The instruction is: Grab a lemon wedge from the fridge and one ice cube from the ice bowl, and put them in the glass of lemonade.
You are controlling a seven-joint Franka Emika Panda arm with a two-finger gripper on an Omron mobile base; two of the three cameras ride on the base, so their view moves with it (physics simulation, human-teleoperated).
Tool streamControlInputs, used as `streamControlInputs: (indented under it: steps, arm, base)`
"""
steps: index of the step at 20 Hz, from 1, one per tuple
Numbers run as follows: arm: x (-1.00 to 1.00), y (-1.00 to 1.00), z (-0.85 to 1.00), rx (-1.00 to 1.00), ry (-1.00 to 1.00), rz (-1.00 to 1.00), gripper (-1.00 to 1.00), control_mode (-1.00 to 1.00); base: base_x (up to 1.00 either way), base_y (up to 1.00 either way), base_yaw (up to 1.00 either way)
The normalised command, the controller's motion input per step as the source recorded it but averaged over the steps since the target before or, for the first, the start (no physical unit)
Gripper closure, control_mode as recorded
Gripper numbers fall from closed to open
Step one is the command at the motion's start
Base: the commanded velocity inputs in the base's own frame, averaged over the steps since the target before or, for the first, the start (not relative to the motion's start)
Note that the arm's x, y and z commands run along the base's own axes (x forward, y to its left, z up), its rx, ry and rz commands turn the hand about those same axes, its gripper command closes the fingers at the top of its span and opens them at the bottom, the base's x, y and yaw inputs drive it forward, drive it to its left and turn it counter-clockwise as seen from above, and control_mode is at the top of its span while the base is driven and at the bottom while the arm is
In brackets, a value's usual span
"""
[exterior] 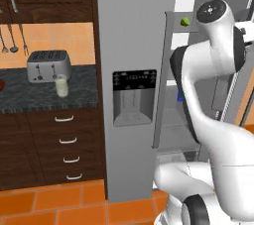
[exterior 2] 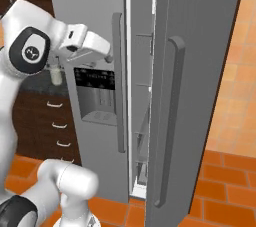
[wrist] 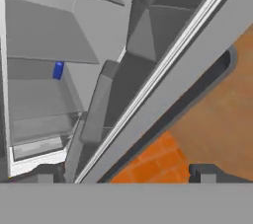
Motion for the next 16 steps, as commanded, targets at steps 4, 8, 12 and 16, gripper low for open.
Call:
streamControlInputs:
  steps: [4, 8, 12, 16]
  arm:
    - [0.78, -0.01, -0.99, -0.24, 0.01, 0.13, -1.00, -1.00]
    - [1.00, -0.20, -0.64, -0.14, 0.07, 0.19, -1.00, -1.00]
    - [0.26, -0.86, -0.02, -0.02, 0.05, 0.05, -1.00, -1.00]
    - [0.07, -0.78, -0.04, -0.03, 0.09, 0.00, -1.00, -1.00]
  base:
    - [0.00, 0.00, 0.00]
    - [0.00, 0.00, 0.00]
    - [0.00, 0.00, 0.00]
    - [0.00, 0.00, 0.00]
